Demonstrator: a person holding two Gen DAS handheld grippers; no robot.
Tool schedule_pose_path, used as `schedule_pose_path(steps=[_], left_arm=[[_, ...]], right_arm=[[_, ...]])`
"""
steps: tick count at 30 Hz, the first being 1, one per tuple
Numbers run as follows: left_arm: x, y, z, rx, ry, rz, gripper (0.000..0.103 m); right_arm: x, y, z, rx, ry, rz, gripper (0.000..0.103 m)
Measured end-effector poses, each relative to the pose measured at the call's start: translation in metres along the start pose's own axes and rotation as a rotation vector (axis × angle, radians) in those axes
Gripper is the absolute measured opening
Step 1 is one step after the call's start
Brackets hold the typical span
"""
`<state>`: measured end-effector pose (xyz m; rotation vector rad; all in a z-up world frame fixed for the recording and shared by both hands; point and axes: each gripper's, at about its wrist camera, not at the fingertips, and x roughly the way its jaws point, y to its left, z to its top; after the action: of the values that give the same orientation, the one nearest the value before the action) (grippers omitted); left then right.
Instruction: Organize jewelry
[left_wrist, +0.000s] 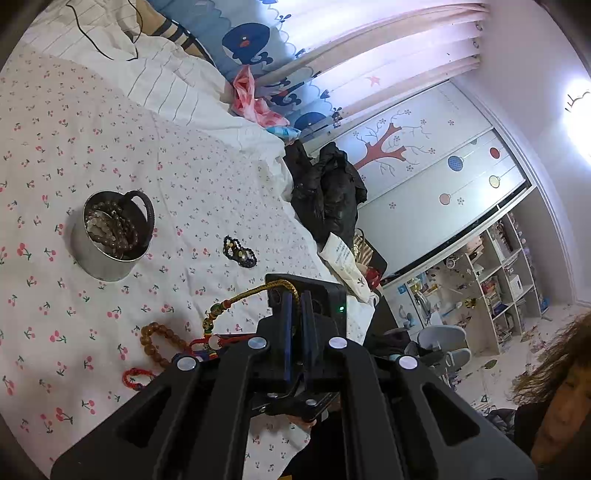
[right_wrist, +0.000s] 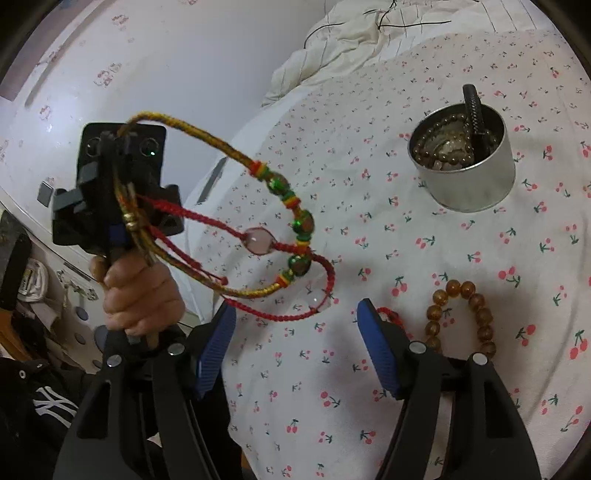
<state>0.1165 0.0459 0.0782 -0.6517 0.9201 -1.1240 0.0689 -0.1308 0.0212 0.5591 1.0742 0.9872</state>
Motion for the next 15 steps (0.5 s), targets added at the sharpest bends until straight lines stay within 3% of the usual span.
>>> schedule_pose_path(steps=[5,8,11,13,15], left_arm=[[-0.005,0.001,0.002,-0.014,-0.021,-0.014,0.003],[-0.005,0.001,0.002,-0.019,-0.025,-0.017,0.003],[-0.004,0.0,0.002,-0.021,-0.026,-0.02,0.003],[-0.004,-0.001,0.003,-0.022,-0.03,-0.019,0.003],[-0.004,0.001,0.004,-0.027,-0.034,-0.016,0.003]], right_arm=[[-0.018,0.016,0.001,-0.086,-0.092,0.016,0.066],[-0.016,0.032,-0.001,-0.17,-0.103,-0.07,0.062],[-0.006,0.047,-0.004,-0.241,-0.111,-0.168,0.052],[0.001,0.047,-0.005,-0.247,-0.091,-0.206,0.029],[0.006,0.047,-0.008,-0.254,-0.08,-0.233,0.013]])
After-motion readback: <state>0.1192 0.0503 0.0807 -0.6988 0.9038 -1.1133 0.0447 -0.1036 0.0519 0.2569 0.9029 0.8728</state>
